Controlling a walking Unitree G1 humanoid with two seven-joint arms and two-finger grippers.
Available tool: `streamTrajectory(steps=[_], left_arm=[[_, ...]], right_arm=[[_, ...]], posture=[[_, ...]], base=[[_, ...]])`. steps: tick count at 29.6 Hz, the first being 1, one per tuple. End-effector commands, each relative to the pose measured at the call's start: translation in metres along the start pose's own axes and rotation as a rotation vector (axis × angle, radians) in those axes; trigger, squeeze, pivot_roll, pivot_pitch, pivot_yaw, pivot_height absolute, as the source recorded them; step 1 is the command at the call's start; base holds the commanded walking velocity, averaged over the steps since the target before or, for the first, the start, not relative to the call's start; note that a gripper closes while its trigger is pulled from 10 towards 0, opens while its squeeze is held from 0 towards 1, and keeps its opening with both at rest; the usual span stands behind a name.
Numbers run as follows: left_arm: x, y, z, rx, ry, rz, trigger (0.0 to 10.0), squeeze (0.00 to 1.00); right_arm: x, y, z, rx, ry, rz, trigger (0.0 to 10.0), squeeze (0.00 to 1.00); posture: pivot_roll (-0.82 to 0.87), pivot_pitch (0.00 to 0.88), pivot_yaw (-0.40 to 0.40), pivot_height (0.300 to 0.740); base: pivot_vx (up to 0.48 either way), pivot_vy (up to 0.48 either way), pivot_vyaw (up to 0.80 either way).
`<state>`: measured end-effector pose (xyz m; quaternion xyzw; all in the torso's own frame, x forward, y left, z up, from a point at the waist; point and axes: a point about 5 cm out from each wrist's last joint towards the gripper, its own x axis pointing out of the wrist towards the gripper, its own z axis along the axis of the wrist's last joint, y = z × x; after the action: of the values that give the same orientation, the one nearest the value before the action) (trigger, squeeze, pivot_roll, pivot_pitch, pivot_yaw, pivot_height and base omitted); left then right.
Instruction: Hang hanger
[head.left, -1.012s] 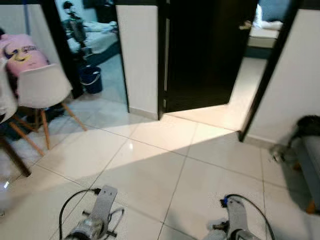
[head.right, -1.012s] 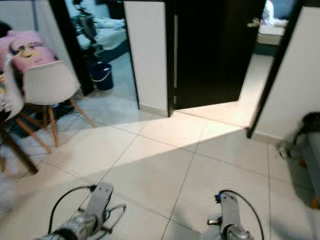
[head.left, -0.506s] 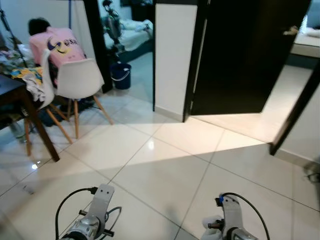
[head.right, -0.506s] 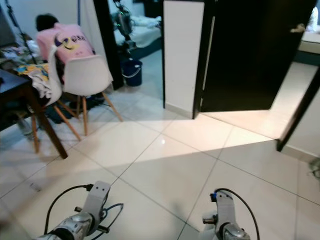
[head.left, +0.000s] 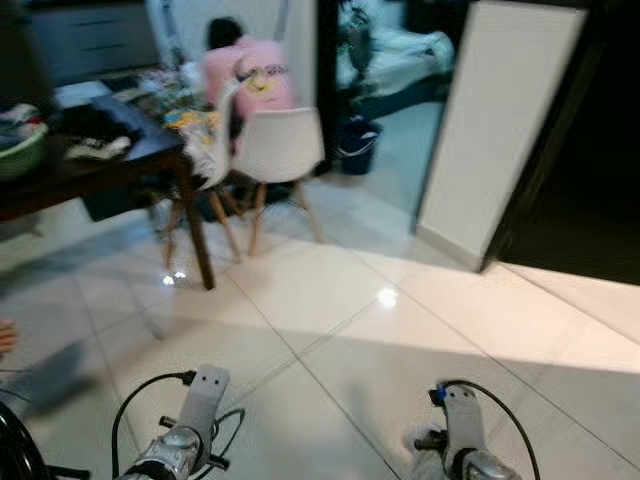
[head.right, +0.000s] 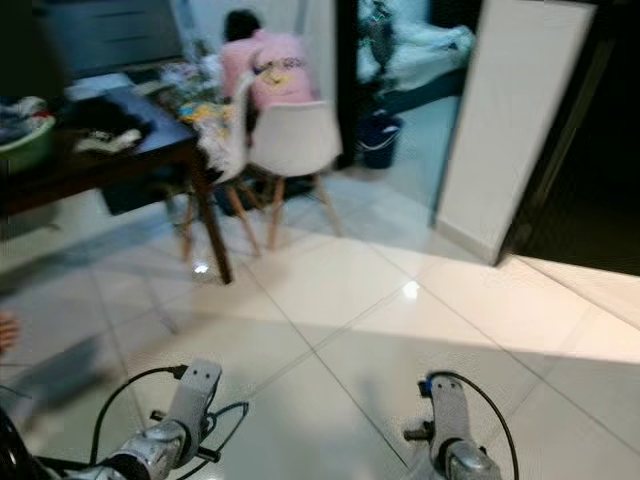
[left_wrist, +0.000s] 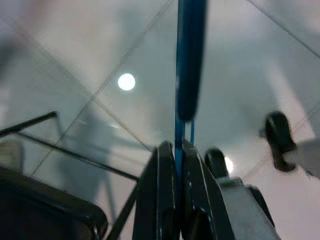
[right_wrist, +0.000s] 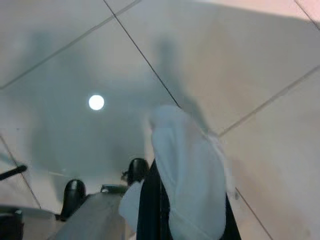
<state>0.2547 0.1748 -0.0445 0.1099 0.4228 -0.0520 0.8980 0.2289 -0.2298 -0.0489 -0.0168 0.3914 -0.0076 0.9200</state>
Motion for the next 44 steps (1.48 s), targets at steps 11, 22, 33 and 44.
streamTrajectory(steps=[11, 22, 33, 44], left_arm=[[0.0, 0.0, 0.002, -0.123, -0.071, 0.033, 10.0, 0.0], [-0.012, 0.052, 0.081, -0.177, -0.358, 0.085, 10.0, 0.0], [-0.028, 0.048, 0.137, -0.075, -0.603, 0.014, 10.0, 0.0], [-0.041, 0.032, 0.169, -0.03, -0.734, -0.054, 10.0, 0.0]], right_arm=[[0.0, -0.001, 0.007, -0.035, -0.06, 0.017, 10.0, 0.0], [-0.003, -0.002, 0.019, -0.052, -0.192, 0.007, 10.0, 0.0], [-0.011, 0.004, 0.15, -0.149, -0.603, 0.092, 10.0, 0.0], [-0.034, 0.014, 0.212, -0.277, -0.808, 0.147, 10.0, 0.0]], posture=[[0.02, 0.037, -0.036, 0.74], [0.03, 0.046, -0.034, 0.74], [0.03, 0.047, -0.033, 0.74], [0.03, 0.045, -0.028, 0.74]], base=[[0.316, 0.0, 0.23], [0.315, 0.0, 0.57], [0.316, 0.0, 0.0], [0.369, 0.0, 0.0]])
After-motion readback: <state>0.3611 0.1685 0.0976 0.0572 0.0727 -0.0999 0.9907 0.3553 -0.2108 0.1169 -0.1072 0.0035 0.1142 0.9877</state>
